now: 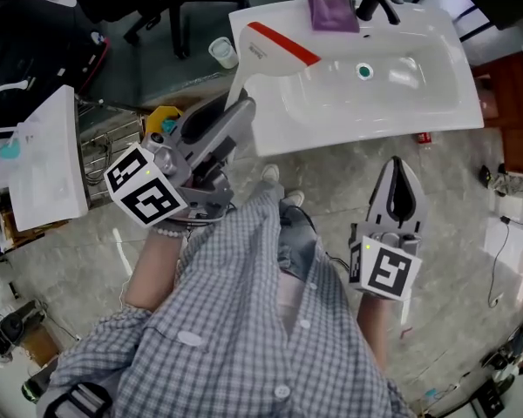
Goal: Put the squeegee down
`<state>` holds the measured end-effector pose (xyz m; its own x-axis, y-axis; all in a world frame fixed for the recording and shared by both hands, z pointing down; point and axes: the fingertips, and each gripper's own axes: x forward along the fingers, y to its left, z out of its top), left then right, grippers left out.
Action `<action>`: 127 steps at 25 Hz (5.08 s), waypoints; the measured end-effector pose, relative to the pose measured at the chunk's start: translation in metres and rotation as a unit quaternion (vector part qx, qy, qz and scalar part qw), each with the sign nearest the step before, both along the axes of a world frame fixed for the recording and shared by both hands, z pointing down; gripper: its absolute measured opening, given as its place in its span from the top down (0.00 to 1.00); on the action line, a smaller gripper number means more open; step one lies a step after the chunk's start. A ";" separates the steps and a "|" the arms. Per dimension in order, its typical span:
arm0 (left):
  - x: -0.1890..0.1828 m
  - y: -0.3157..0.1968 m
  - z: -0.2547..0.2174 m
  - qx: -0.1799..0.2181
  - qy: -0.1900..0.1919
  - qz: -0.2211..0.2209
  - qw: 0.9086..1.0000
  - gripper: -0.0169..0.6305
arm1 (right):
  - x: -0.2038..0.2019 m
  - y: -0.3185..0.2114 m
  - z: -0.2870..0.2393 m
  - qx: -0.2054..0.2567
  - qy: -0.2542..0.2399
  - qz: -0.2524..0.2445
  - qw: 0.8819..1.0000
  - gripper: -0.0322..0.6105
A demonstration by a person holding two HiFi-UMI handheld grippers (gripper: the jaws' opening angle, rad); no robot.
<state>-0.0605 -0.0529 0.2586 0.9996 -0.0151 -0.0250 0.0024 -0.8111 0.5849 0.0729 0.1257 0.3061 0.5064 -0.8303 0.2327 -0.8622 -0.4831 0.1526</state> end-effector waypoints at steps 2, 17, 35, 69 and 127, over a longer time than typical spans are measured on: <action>0.003 -0.013 -0.001 -0.003 0.002 -0.004 1.000 0.82 | 0.002 -0.012 -0.004 0.008 -0.010 -0.001 1.000 0.94; 0.011 -0.063 0.001 -0.019 0.025 -0.004 1.000 0.82 | 0.010 -0.075 -0.019 0.006 0.015 -0.008 1.000 0.94; 0.010 -0.127 0.038 -0.036 0.008 -0.028 0.999 0.82 | 0.014 -0.135 -0.008 -0.018 0.028 -0.026 0.999 0.94; 0.043 -0.098 0.101 -0.014 -0.109 -0.283 0.953 0.82 | 0.118 -0.167 0.007 -0.037 0.023 -0.222 0.974 0.94; 0.055 -0.104 0.265 0.044 -0.485 -0.337 0.806 0.81 | 0.196 -0.118 0.032 -0.065 0.013 -0.216 0.974 0.94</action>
